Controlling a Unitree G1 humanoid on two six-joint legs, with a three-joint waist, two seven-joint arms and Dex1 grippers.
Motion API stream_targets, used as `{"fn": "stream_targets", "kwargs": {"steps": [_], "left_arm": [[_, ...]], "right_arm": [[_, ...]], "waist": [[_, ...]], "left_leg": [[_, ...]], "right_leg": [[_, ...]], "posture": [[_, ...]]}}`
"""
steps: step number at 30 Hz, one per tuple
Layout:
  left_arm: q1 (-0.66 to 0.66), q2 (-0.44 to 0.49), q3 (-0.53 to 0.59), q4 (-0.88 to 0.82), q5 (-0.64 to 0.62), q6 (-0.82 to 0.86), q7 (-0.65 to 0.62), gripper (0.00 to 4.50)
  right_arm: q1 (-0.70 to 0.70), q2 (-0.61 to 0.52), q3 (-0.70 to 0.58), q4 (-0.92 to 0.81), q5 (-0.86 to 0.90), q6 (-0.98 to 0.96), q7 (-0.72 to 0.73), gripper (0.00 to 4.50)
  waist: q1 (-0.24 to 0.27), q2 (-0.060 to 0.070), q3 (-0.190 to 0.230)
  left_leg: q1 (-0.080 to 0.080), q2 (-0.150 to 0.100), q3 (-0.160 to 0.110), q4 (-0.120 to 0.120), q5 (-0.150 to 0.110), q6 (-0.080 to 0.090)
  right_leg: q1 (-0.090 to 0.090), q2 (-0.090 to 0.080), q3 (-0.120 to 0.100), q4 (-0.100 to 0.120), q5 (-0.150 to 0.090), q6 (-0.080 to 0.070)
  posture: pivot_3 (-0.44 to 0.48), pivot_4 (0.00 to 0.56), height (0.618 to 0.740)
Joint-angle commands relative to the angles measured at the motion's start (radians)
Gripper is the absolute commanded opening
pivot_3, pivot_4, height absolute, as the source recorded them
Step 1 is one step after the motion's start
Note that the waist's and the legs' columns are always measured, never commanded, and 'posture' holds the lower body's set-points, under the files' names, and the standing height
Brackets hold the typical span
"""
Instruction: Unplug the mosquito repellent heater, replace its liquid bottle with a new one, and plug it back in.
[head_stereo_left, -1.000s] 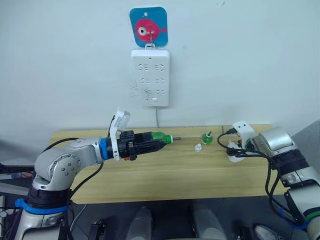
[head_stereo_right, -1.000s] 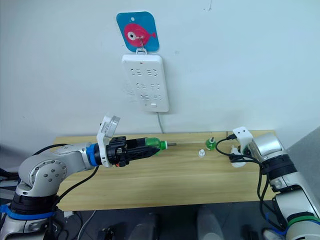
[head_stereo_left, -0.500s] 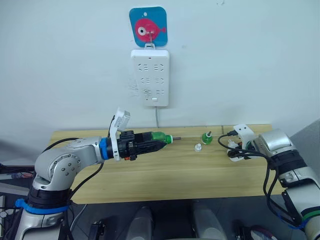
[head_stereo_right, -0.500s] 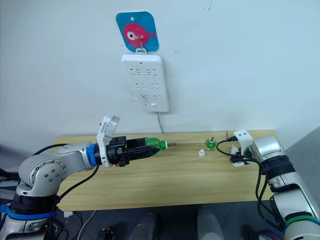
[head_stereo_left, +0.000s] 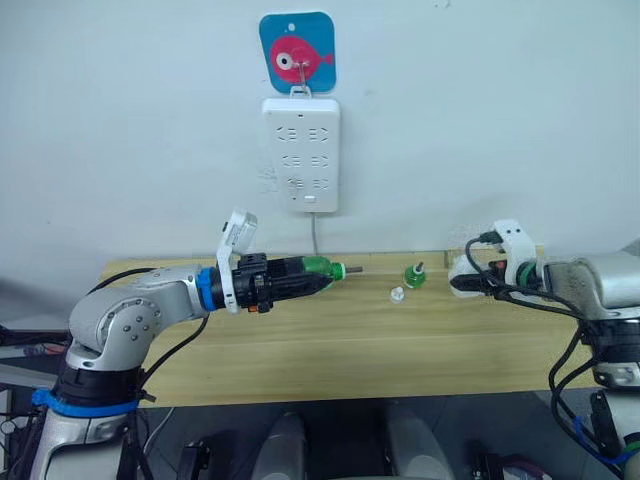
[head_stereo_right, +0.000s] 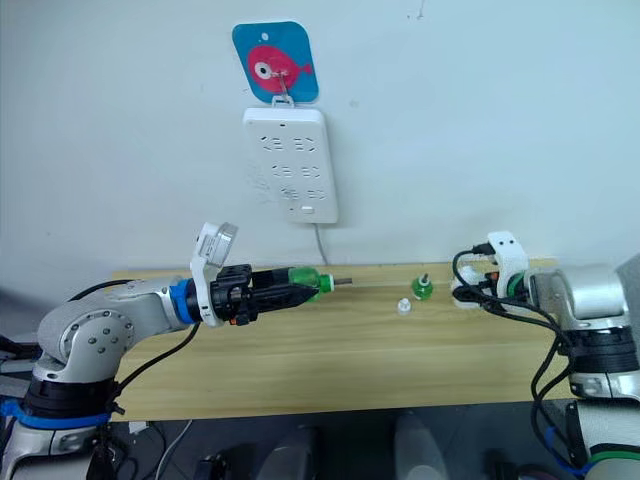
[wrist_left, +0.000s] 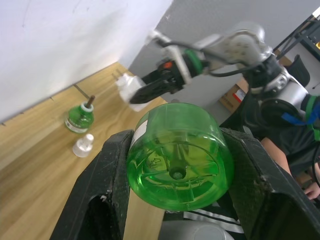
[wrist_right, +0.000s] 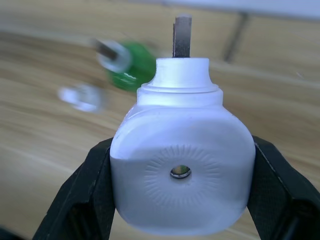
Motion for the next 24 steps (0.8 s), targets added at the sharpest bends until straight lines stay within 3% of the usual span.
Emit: {"fn": "stream_targets", "kwargs": {"steps": [1, 6, 9, 17, 24], "left_arm": [[-0.05, 0.01, 0.033, 0.016, -0.051, 0.034, -0.029, 2.3], [-0.114, 0.015, 0.053, 0.057, -0.107, 0.099, -0.036, 2.3], [-0.166, 0.004, 0.062, 0.084, -0.132, 0.129, -0.022, 2.3], [-0.281, -0.003, 0.083, 0.103, -0.235, 0.219, 0.0, 2.3], [-0.285, 0.008, 0.083, 0.11, -0.232, 0.235, -0.009, 2.3]], "right_arm": [[0.008, 0.007, -0.227, -0.18, 0.182, 0.071, 0.084, 2.98], [-0.006, 0.134, -0.443, -0.322, 0.368, 0.14, 0.067, 2.98], [-0.033, 0.224, -0.491, -0.379, 0.466, 0.203, 0.037, 2.98], [-0.026, 0.42, -0.485, -0.433, 0.806, 0.217, -0.165, 2.98], [0.007, 0.371, -0.386, -0.373, 1.091, 0.086, -0.388, 2.98]], "waist": [[0.0, 0.0, 0.001], [-0.003, 0.0, 0.002], [-0.006, 0.0, 0.003], [-0.007, 0.001, 0.003], [-0.01, 0.001, 0.003]], "left_leg": [[0.0, 0.0, 0.0, 0.0, 0.0, 0.0], [0.0, 0.001, 0.0, 0.0, 0.0, 0.0], [0.001, 0.001, 0.0, 0.0, 0.0, 0.0], [0.0, 0.001, -0.001, 0.0, 0.001, -0.001], [0.001, 0.002, -0.001, 0.0, 0.001, -0.002]], "right_leg": [[0.0, 0.0, 0.0, 0.0, 0.0, 0.0], [0.0, 0.0, 0.0, 0.0, 0.0, 0.0], [0.0, 0.001, 0.0, 0.0, 0.0, 0.0], [0.0, 0.0, -0.001, 0.0, 0.0, 0.0], [-0.001, 0.0, -0.001, 0.0, 0.0, 0.0]], "posture": [[-0.077, 0.232, 0.74], [-0.09, 0.228, 0.74], [-0.09, 0.225, 0.74], [-0.078, 0.226, 0.74], [-0.073, 0.228, 0.74]]}}
